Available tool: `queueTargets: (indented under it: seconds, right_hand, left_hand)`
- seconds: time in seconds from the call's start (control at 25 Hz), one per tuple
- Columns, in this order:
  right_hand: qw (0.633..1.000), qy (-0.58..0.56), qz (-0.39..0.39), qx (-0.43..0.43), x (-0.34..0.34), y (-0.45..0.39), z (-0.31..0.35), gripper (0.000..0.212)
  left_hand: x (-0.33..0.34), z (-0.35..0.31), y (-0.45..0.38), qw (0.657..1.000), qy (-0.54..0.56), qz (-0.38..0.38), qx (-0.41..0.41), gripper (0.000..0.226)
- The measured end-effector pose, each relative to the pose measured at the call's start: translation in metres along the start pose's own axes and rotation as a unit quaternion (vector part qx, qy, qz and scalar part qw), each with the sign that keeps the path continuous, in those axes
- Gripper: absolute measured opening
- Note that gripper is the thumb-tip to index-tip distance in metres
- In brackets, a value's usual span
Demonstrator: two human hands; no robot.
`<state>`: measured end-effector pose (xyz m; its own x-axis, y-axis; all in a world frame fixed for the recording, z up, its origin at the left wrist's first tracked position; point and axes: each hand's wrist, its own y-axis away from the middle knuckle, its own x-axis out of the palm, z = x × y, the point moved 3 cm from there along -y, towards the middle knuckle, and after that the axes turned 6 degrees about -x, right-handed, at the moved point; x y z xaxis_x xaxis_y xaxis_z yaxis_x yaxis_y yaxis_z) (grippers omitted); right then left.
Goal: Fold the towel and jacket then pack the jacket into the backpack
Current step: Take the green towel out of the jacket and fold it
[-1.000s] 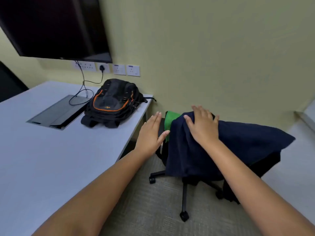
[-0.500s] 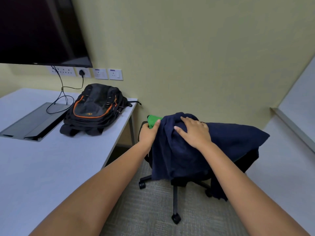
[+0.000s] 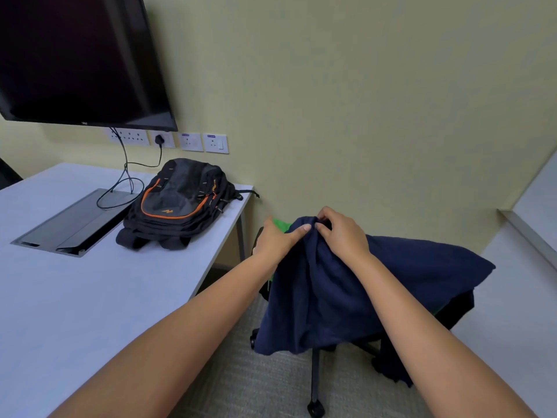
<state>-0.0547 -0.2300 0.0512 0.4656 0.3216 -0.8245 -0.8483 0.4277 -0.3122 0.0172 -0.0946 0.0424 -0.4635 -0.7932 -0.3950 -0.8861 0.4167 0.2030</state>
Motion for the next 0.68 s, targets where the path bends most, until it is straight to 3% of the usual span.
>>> queueTargets:
  seconds: [0.08,0.2,0.32,0.4,0.48,0.56,0.68]
  right_hand:
    - [0.998,-0.053,-0.027,-0.018,-0.004,-0.002,0.007,0.010]
    - [0.992,-0.088,0.025,-0.090,-0.012,-0.009,0.017,0.004]
    - [0.984,-0.121,0.078,-0.108,-0.016,-0.019,0.011,0.009]
    - [0.969,-0.197,0.123,-0.089,-0.017,-0.020,0.000,0.024]
    - [0.954,-0.224,0.190,-0.058,-0.026,-0.009,-0.010,0.050]
    - [0.953,-0.185,0.240,-0.024,-0.043,0.008,-0.025,0.073]
    - [0.971,-0.098,0.218,0.019,-0.067,0.030,-0.051,0.099]
  left_hand:
    - [0.002,-0.006,-0.003,0.997,-0.056,0.034,0.037,0.103]
    - [0.005,-0.010,-0.008,0.988,-0.102,0.092,0.065,0.102]
    - [0.001,-0.011,-0.014,0.973,-0.184,0.056,0.130,0.066]
    - [-0.003,-0.014,-0.013,0.962,-0.212,0.012,0.173,0.037]
    - [-0.007,-0.022,-0.010,0.955,-0.214,-0.016,0.207,0.024]
    - [-0.010,-0.031,-0.013,0.961,-0.169,-0.026,0.219,0.018]
    - [-0.008,-0.048,-0.017,0.974,-0.049,-0.030,0.219,0.015]
